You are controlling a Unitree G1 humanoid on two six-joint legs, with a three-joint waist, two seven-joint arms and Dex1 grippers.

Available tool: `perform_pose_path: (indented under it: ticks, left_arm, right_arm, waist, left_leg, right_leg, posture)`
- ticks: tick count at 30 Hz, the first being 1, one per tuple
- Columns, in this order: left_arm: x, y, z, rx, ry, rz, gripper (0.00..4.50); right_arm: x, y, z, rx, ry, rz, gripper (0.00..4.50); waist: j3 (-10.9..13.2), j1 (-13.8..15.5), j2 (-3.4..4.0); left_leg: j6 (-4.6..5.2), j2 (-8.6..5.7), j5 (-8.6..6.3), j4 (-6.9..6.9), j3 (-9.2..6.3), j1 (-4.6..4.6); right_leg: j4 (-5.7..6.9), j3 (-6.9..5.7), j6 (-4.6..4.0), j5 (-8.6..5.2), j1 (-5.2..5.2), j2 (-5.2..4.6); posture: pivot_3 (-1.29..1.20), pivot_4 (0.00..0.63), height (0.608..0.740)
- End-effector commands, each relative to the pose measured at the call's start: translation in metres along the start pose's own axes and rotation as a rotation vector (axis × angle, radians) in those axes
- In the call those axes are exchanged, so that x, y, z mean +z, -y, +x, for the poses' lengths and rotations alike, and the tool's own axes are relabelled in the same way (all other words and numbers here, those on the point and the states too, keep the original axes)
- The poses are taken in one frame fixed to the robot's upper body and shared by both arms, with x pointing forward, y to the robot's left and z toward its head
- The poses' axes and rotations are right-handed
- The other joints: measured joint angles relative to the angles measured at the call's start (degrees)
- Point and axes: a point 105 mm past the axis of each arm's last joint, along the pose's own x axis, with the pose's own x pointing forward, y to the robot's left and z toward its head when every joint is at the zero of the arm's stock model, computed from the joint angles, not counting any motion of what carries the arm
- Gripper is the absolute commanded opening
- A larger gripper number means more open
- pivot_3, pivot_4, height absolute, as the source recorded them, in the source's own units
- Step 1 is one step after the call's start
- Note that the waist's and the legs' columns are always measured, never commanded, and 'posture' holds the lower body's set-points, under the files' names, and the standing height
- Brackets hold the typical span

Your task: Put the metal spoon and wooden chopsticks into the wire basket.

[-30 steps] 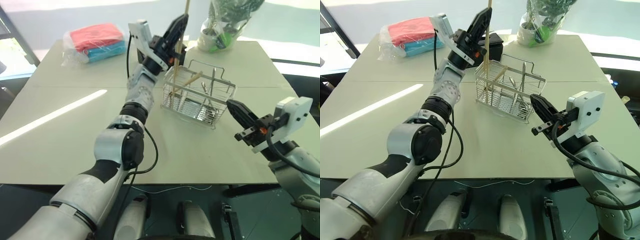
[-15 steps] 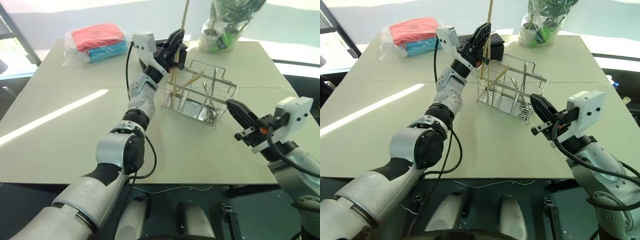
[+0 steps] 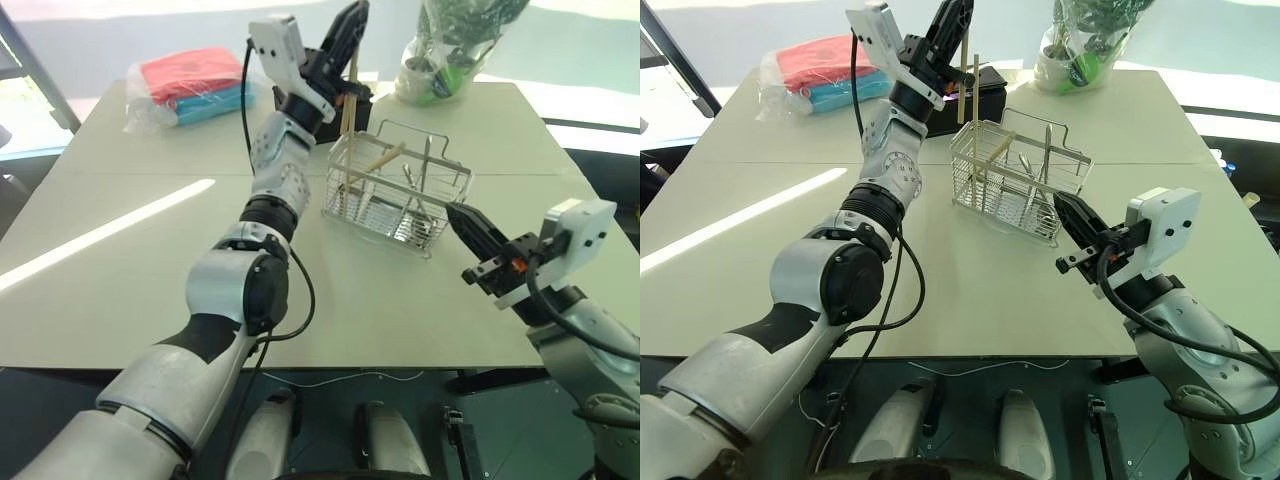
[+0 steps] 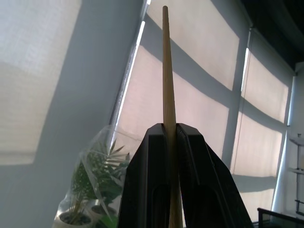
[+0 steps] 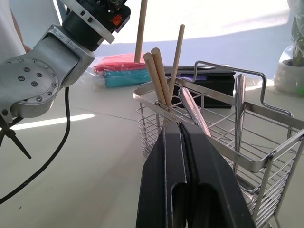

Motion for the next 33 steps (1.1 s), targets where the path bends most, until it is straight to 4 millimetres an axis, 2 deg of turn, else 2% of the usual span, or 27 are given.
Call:
perform_pose_path:
  ticks: [1, 11, 20, 33]
  left_arm:
    - [0.007, 0.010, 0.010, -0.045, 0.008, 0.073, 0.03]
    - [-0.017, 0.017, 0.007, -0.022, -0.079, 0.094, 0.03]
    - [-0.034, 0.015, 0.002, 0.027, -0.163, 0.156, 0.03]
    - [-0.048, 0.017, -0.002, 0.054, -0.220, 0.193, 0.03]
  right_arm:
    - [0.012, -0.007, -0.001, 0.014, 0.064, -0.025, 0.00]
    - [0.009, -0.008, -0.003, -0.004, 0.074, -0.015, 0.00]
    - [0.008, -0.009, -0.004, -0.015, 0.080, -0.006, 0.00]
    - [0.009, -0.008, -0.004, -0.014, 0.086, -0.007, 0.00]
  waist:
    - [0.00, 0.04, 0.00]
    - [0.00, 0.02, 0.00]
    - [0.00, 0.02, 0.00]
    - [0.00, 0.04, 0.00]
  left_leg:
    - [0.00, 0.00, 0.00, 0.00, 0.00, 0.00]
    - [0.01, -0.01, 0.00, 0.03, 0.00, 0.02]
    - [0.01, -0.01, 0.00, 0.03, 0.00, 0.04]
    - [0.00, -0.01, 0.00, 0.03, 0.00, 0.06]
  right_leg:
    - [0.01, 0.00, 0.00, 0.00, 0.00, 0.00]
    - [0.03, 0.00, 0.03, 0.01, 0.04, 0.01]
    - [0.05, 0.00, 0.04, 0.02, 0.05, 0.01]
    - [0.07, 0.01, 0.05, 0.03, 0.05, 0.01]
  posture:
    - [0.00, 0.150, 0.740]
    - [0.00, 0.150, 0.740]
    - [0.00, 0.150, 0.740]
    - [0.00, 0.150, 0.740]
